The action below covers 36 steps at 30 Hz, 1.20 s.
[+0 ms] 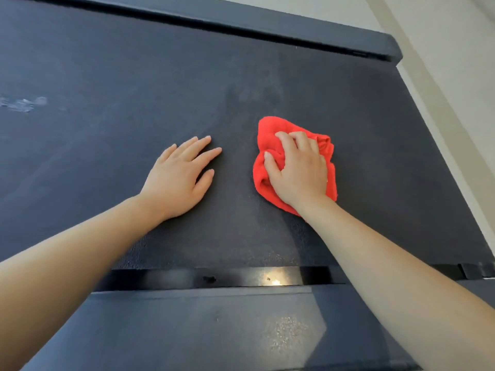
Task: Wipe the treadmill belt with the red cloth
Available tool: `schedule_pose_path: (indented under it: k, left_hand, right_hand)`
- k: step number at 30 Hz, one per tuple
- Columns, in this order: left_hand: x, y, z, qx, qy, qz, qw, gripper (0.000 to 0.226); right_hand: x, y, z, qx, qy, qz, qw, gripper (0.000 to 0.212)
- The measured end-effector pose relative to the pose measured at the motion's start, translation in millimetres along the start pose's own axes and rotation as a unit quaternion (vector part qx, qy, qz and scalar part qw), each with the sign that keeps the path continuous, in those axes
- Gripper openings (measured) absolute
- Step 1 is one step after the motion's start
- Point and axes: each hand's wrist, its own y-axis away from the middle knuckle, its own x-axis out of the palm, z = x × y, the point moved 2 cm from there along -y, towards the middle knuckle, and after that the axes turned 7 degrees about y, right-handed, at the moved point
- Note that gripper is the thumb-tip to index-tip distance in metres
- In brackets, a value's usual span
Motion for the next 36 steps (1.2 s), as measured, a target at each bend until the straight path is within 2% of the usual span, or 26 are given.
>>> schedule_pose_path:
  k: [6,13,23,27,31,36]
  left_hand:
    - [-4,19,-3,-0.018,0.0,-0.007,1.0,0.045]
    - [-4,17,-5,-0.03,0.008,-0.024,0.999,0.055]
    - [-2,18,-1,-0.041,0.006,-0.025,0.999,0.054]
    - [-6,8,4,-0.046,-0.022,0.0,0.999,0.064]
    - [-13,-37,24,-0.036,-0.04,0.014,0.998,0.054]
    - [-19,-115,49,-0.046,-0.039,0.002,0.998,0.053]
  right_hand:
    - [-15,59,10,-0.073,-0.014,0.02,0.997,0.047]
    - [-22,108,23,-0.096,0.0,-0.005,0.995,0.047]
    - [-2,41,45,-0.054,-0.022,0.002,0.998,0.043]
    - [8,7,46,-0.04,-0.032,-0.006,0.999,0.043]
    - [18,-32,41,-0.03,-0.029,-0.01,0.999,0.044]
    - [32,-93,32,-0.017,-0.031,-0.013,0.999,0.044]
